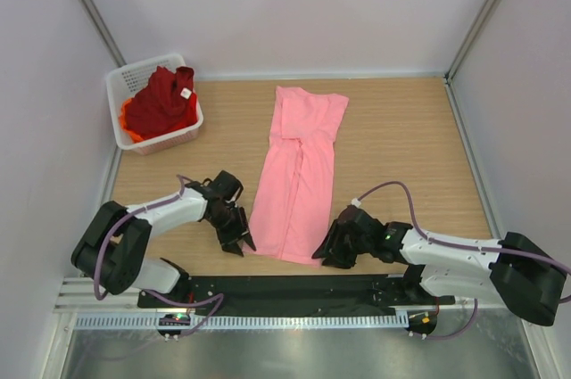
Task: Fold and stack the t-shirts
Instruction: Fold the tshirt
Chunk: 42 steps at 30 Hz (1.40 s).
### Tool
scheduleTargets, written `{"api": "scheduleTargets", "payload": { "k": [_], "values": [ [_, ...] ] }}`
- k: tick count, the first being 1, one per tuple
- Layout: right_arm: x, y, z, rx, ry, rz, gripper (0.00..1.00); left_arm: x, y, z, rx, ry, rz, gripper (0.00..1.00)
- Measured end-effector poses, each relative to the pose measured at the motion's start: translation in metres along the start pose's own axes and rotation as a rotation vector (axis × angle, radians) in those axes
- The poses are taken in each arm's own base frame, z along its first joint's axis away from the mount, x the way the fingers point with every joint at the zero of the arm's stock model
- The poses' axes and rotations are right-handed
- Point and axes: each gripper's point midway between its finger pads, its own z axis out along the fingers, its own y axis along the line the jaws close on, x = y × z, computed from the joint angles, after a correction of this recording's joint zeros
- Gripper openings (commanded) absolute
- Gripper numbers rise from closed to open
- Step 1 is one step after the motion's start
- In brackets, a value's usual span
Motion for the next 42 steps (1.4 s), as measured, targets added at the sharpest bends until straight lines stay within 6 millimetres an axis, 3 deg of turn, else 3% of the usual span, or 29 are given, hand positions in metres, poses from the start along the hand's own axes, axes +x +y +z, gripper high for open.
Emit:
{"api": "scheduleTargets", "payload": {
  "k": [2,6,10,16,24,27,29,31,33,34,35,39,42],
  "values": [
    [0.0,0.0,0.0,-0.003,-0.001,0.0,0.48,-0.002,-0.003,-0.003,0.003,-0.017,0.001,0.57],
    [0.0,-0.001,-0.001,-0.001,-0.003,0.001,0.48,-0.011,0.005,-0.008,-0.035,-0.091,0.005,0.57],
    [0.0,-0.001,-0.001,0.0,-0.003,0.001,0.48,-0.014,0.012,-0.008,-0.072,-0.111,0.006,0.46],
    [0.001,0.003,0.002,-0.005,0.009,-0.005,0.48,-0.014,0.014,-0.006,-0.116,-0.07,0.036,0.41],
    [0.002,0.006,0.005,-0.012,0.016,-0.007,0.47,-0.012,0.01,-0.004,-0.093,-0.045,0.074,0.31],
    [0.002,0.006,0.005,-0.013,0.016,-0.007,0.47,-0.01,0.006,-0.002,-0.078,-0.035,0.089,0.23],
    [0.002,0.006,0.005,-0.013,0.016,-0.007,0.44,-0.009,0.004,-0.001,-0.071,-0.03,0.102,0.12],
    [0.002,0.005,0.005,-0.008,0.015,-0.008,0.3,-0.008,0.002,0.001,-0.064,-0.029,0.117,0.0],
    [0.001,-0.001,0.005,0.016,0.005,-0.012,0.17,-0.008,0.0,0.002,-0.058,-0.03,0.13,0.0],
    [-0.001,-0.004,0.005,0.028,-0.003,-0.015,0.05,-0.008,-0.001,0.001,-0.057,-0.031,0.133,0.0],
    [-0.001,-0.007,0.005,0.04,-0.008,-0.02,0.01,-0.008,-0.001,0.001,-0.058,-0.033,0.135,0.01],
    [-0.007,-0.009,-0.002,0.094,-0.037,-0.054,0.01,-0.017,-0.007,-0.004,-0.072,-0.077,0.158,0.0],
    [-0.017,0.003,-0.011,0.115,-0.067,-0.093,0.01,-0.033,-0.027,-0.021,-0.057,-0.14,0.186,0.0]
  ]
}}
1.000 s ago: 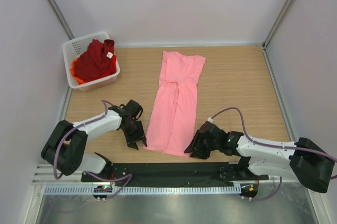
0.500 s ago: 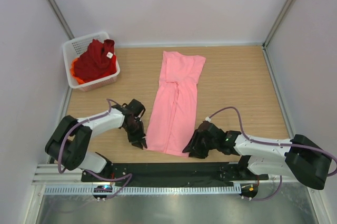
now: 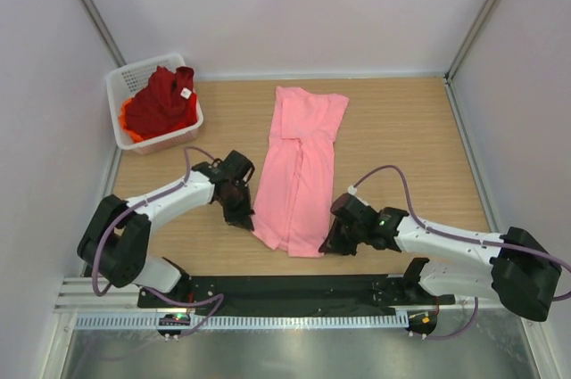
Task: Fold and stack the t-shirts
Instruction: Fold the tshirt
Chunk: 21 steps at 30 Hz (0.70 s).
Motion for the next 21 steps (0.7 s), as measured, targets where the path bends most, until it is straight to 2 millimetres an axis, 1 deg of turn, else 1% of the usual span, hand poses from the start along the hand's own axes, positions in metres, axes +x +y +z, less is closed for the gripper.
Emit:
{"api": "scheduleTargets", "payload": {
  "k": [3,5,7,10,12,16,19,21],
  "values": [
    [-0.019,0.016,-0.01,0.003,-0.038,-0.027,0.01,-0.025,-0.025,-0.021,0.033,-0.074,0.029,0.0],
    [-0.04,0.026,-0.016,0.001,-0.071,-0.03,0.01,-0.043,-0.043,-0.034,0.061,-0.117,0.056,0.0],
    [-0.061,0.029,-0.02,0.004,-0.099,-0.016,0.01,-0.057,-0.056,-0.04,0.067,-0.137,0.071,0.0],
    [-0.089,0.024,-0.023,0.037,-0.119,0.0,0.01,-0.073,-0.067,-0.037,0.045,-0.135,0.09,0.0],
    [-0.106,0.023,-0.023,0.061,-0.12,-0.004,0.01,-0.082,-0.073,-0.031,0.028,-0.125,0.104,0.0],
    [-0.134,0.033,-0.019,0.077,-0.105,-0.031,0.01,-0.106,-0.089,-0.024,0.01,-0.121,0.125,0.0],
    [-0.158,0.043,-0.015,0.075,-0.097,-0.052,0.01,-0.127,-0.099,-0.023,0.007,-0.134,0.132,0.0],
    [-0.172,0.05,-0.012,0.075,-0.086,-0.062,0.01,-0.143,-0.102,-0.026,0.008,-0.146,0.122,0.0]
  ]
}}
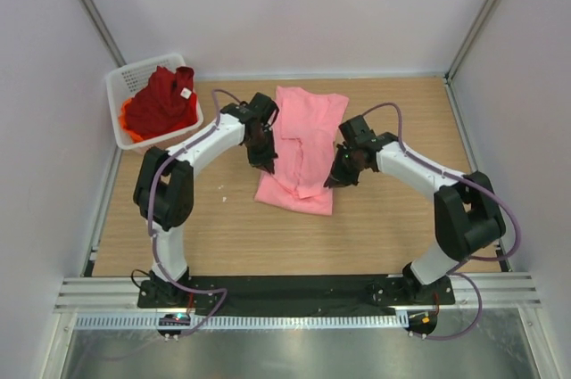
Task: Fold and stack the t-shirts
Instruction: Fold the tshirt
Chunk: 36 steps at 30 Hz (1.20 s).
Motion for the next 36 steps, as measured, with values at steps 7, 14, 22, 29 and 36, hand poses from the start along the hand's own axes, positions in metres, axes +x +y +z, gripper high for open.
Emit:
{"api": "scheduleTargets", "payload": {
  "k": [7,14,22,29,36],
  "values": [
    [-0.046,0.013,0.015,0.0,0.006,-0.018,0.01,-0.06,0.009,-0.003,0.006,-0.062,-0.042,0.0],
    [-0.071,0.016,0.022,0.004,0.019,-0.009,0.01,-0.083,0.008,0.012,0.015,-0.063,-0.041,0.0],
    [-0.088,0.016,0.026,-0.006,0.027,-0.004,0.01,-0.093,-0.001,0.009,0.046,-0.077,-0.034,0.0],
    [-0.097,0.012,0.034,-0.008,0.044,0.019,0.01,-0.101,-0.005,0.018,0.068,-0.069,-0.042,0.0],
    [-0.107,0.005,0.038,-0.014,0.051,0.037,0.01,-0.1,0.001,0.038,0.052,-0.033,-0.055,0.0]
  ]
}}
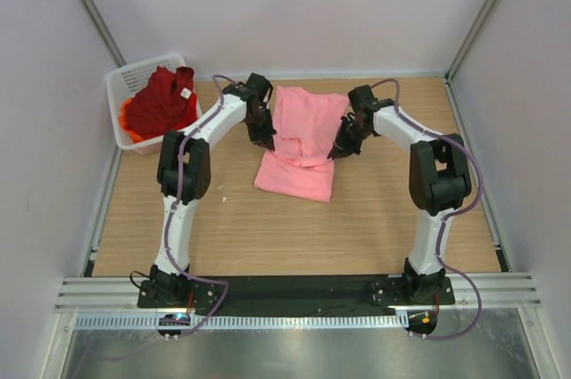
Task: Fold and stack the t-shirts
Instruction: Fold the tshirt
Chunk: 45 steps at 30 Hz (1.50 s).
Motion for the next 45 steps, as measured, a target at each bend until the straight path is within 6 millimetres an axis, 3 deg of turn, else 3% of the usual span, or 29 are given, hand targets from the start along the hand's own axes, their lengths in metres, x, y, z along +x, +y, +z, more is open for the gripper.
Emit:
{"api": "scheduleTargets", "payload": {
  "k": [11,33,41,45],
  "values": [
    [-0.017,-0.002,0.005,-0.019,0.006,0.012,0.01,-0.011,-0.005,-0.006,0.02,-0.023,-0.018,0.0],
    [-0.022,-0.001,0.003,-0.042,0.024,0.01,0.01,-0.015,-0.006,-0.008,0.02,-0.025,-0.053,0.0],
    [-0.037,0.001,-0.005,-0.058,-0.005,0.017,0.01,-0.015,-0.006,-0.008,0.02,-0.027,-0.053,0.0],
    [-0.042,0.0,0.003,-0.06,0.003,0.017,0.01,-0.02,-0.009,-0.008,0.027,-0.036,-0.051,0.0]
  ]
}}
